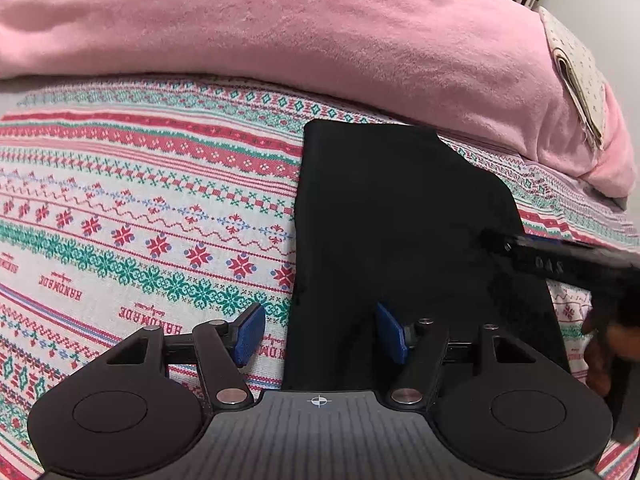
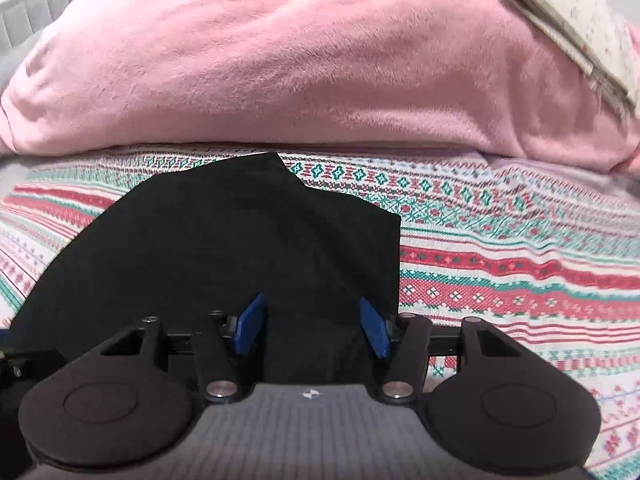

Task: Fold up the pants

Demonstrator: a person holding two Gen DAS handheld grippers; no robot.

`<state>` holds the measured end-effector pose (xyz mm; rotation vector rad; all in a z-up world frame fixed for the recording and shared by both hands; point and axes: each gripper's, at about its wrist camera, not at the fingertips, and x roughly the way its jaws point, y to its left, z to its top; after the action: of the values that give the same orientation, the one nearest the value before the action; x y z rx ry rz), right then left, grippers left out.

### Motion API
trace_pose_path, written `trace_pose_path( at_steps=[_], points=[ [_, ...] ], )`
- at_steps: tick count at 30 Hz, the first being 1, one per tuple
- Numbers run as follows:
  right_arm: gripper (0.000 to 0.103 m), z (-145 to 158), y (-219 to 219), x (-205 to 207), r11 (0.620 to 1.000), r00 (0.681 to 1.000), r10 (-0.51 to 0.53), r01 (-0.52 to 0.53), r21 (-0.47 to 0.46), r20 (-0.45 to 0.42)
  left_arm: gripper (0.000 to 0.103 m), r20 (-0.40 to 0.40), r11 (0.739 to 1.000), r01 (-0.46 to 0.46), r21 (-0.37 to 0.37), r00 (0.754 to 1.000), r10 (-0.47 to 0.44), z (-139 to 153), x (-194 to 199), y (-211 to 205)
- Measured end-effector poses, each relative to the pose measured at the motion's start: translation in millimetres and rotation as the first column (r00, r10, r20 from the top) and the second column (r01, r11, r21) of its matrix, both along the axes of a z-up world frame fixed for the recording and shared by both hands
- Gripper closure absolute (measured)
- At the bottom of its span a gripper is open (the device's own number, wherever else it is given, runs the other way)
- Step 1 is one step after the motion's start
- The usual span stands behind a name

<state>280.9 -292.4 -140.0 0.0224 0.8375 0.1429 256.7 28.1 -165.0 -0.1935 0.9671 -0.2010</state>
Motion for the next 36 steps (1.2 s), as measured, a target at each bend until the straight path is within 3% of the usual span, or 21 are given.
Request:
trace_pose_path(
  at_steps=[4, 7, 11, 16, 22, 29, 33, 36],
  points=[
    [0.052, 18.6, 18.5, -31.5, 0.999, 0.999, 0.045, -0.044, -0.032, 0.012, 0.039, 0.005, 1.000, 0.005, 0.002, 1.000, -0.005, 1.0, -1.9, 0.4],
    [0.052, 14.3, 39.2, -71.2, 0.995, 0.994, 0.088, -0.092, -0.046, -0.070, 0.039, 0.009, 1.000, 0.005, 0.012, 1.000, -0.005, 3.9, -5.6, 0.1],
    [0.050, 18.2, 50.7, -106.7, 0.988, 0.990, 0.107, -0.116, -0.102, -0.094, 0.038, 0.022, 0.999, 0.015, 0.034, 1.000, -0.016, 7.6, -14.5, 2.2],
    [0.049, 20.0, 45.3, -138.2, 0.994, 0.984, 0.083, -0.092, -0.051, -0.160, 0.029, 0.041, 0.998, 0.029, 0.062, 0.999, -0.031, 4.1, -25.6, 4.8],
    [0.037, 11.7, 56.9, -165.8, 0.990, 0.978, 0.098, -0.114, -0.077, -0.182, 0.028, 0.072, 0.994, 0.008, 0.110, 0.997, -0.016, 10.8, -44.6, 1.4],
    [0.038, 31.0, 40.0, -199.8, 0.998, 0.996, 0.057, -0.057, 0.006, -0.069, 0.024, 0.014, 0.987, 0.057, 0.149, 0.998, -0.060, 5.4, -82.1, -1.5],
    [0.037, 41.9, 24.3, -222.1, 0.998, 0.999, 0.030, -0.031, 0.060, 0.017, 0.024, 0.035, 0.981, 0.032, 0.192, 0.999, -0.039, 11.4, -106.4, 9.5],
    [0.037, 49.8, 20.4, -226.8, 0.995, 0.998, 0.002, -0.008, 0.098, 0.064, 0.023, 0.078, 0.986, -0.003, 0.169, 0.997, -0.010, 22.6, -128.9, 20.5]
  ],
)
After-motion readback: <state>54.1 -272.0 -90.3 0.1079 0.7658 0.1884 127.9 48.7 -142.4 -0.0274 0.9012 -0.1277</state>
